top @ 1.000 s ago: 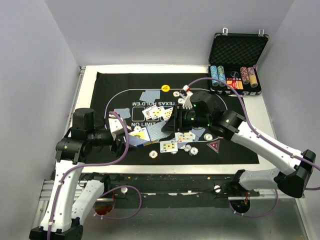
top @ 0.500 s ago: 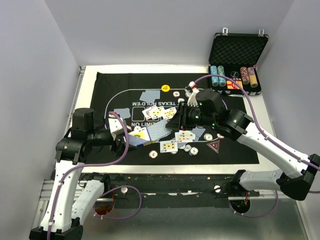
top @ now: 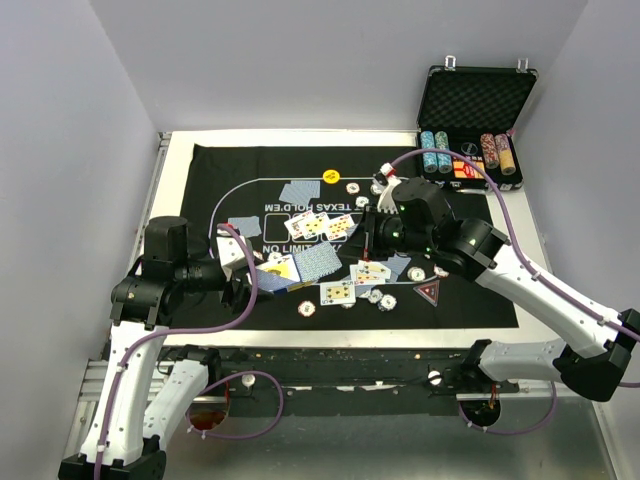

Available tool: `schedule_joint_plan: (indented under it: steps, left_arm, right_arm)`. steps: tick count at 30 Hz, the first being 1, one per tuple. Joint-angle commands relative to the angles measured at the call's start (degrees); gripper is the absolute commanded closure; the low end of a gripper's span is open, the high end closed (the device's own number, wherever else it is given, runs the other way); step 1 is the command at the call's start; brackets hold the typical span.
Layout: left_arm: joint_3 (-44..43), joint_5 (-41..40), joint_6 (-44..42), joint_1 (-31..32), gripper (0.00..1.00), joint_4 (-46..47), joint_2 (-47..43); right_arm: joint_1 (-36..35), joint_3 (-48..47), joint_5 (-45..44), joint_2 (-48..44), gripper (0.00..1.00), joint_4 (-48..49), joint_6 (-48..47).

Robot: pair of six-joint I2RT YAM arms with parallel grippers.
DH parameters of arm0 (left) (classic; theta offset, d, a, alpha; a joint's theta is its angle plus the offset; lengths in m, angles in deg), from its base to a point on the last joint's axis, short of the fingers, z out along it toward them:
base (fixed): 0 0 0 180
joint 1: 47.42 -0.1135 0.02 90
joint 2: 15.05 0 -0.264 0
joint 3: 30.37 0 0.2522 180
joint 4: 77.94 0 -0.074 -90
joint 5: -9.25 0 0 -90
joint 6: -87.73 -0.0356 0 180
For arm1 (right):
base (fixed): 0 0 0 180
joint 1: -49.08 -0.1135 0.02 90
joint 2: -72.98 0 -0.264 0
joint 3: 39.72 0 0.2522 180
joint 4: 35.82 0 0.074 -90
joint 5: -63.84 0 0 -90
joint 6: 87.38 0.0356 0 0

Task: Distribute texas hold em gaming equipment

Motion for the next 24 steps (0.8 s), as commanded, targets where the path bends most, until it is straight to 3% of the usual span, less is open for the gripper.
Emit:
schedule_joint_plan:
  steps: [1,4,8,10,15,24]
  left_arm:
    - [-1.92,2.51,0.3,-0.3,0.81,0.88,-0.6]
    - [-2.0,2.51,0.12,-0.3,0.81,0.87,-0.78]
    - [-2.09,2.69,0.21,-0.3,0.81,0.88,-0.6]
    - [-2.0,2.77,0.12,-0.3,0.81,0.88,-0.6]
    - [-2.09,2.6,0.21,-0.3,0.81,0.96,-0.34]
    - [-1.74,0.49,-1.28,-0.3,0.81,-0.35,-0.16]
  right_arm:
    - [-0.17,-1.41,-2.79,-0.94,0.96,-1.61,-0.17]
    - [-0.17,-1.33,-3.94,-1.2,0.99,-1.7,0.27]
    - [0.01,-0.63,-2.37,-0.68,0.59,-0.56,1.14]
    - [-0.08,0.43,0.35,-0.33,0.47,1.98,1.23]
    - [-1.04,0.08,2.04,2.31,0.39,3.93,1.15]
    - [-7.8,-4.22,-7.87,6.52,0.32,-0.45,-1.92]
